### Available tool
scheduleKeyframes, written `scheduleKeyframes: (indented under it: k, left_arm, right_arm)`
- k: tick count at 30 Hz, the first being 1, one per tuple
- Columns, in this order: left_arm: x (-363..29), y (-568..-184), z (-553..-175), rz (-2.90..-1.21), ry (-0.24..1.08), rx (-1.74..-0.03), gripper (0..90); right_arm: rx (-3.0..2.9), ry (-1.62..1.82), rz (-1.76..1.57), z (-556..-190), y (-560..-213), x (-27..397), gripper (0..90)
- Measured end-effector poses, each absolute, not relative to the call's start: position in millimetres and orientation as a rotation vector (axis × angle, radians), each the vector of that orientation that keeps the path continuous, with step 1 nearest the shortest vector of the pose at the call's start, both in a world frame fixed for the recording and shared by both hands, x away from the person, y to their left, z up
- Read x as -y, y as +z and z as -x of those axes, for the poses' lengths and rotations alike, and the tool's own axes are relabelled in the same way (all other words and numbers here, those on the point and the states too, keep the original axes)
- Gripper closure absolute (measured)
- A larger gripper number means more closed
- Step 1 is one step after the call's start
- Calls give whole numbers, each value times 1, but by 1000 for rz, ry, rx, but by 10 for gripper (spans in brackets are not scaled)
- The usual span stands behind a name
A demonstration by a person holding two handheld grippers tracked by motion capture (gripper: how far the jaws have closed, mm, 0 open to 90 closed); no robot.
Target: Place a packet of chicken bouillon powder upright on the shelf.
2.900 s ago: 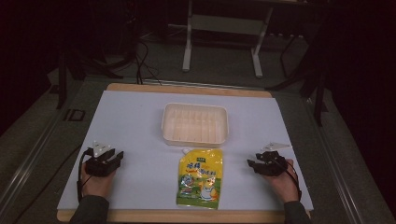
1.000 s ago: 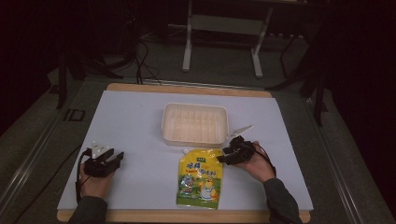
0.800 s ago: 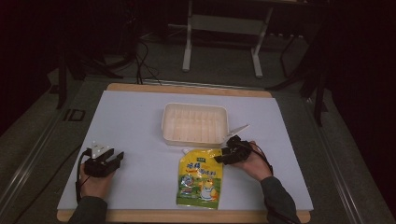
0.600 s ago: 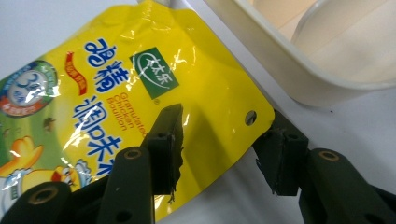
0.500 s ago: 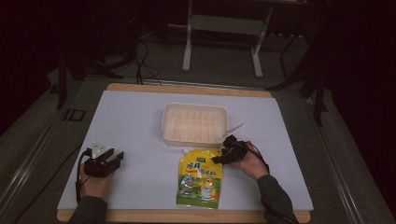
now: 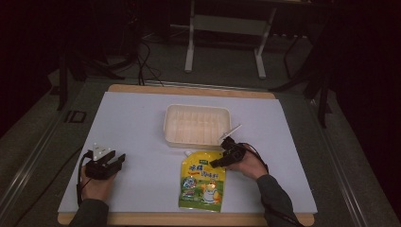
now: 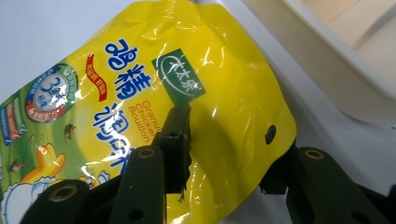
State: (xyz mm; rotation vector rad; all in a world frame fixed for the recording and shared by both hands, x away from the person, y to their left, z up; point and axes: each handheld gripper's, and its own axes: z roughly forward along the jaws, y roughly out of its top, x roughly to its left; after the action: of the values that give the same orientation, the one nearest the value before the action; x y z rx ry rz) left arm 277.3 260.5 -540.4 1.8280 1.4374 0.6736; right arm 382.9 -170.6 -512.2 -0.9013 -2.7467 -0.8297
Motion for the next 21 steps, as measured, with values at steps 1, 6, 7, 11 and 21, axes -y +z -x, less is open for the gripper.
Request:
scheduleKeyframes:
  k: [1,6,7,11,21]
  left_arm:
    - [-261,-540,-277,-1828,674,-1437,553]
    - [-260,-540,-277,-1833,676,-1435,552]
    - [-260,-540,-277,-1833,675,-1435,552]
    - [-260,-540,-277,-1833,678,-1434,552]
    - [-261,-540,-277,-1830,677,-1436,552]
  right_arm:
    - [2747,-830,901,-383,-512,171,604]
    - [2720,-821,923,-384,-513,170,603]
    - [2728,-819,921,-383,-513,169,614]
    - [2736,-796,902,-382,-513,165,782]
    - [2756,-774,885,-381,-505,159,899]
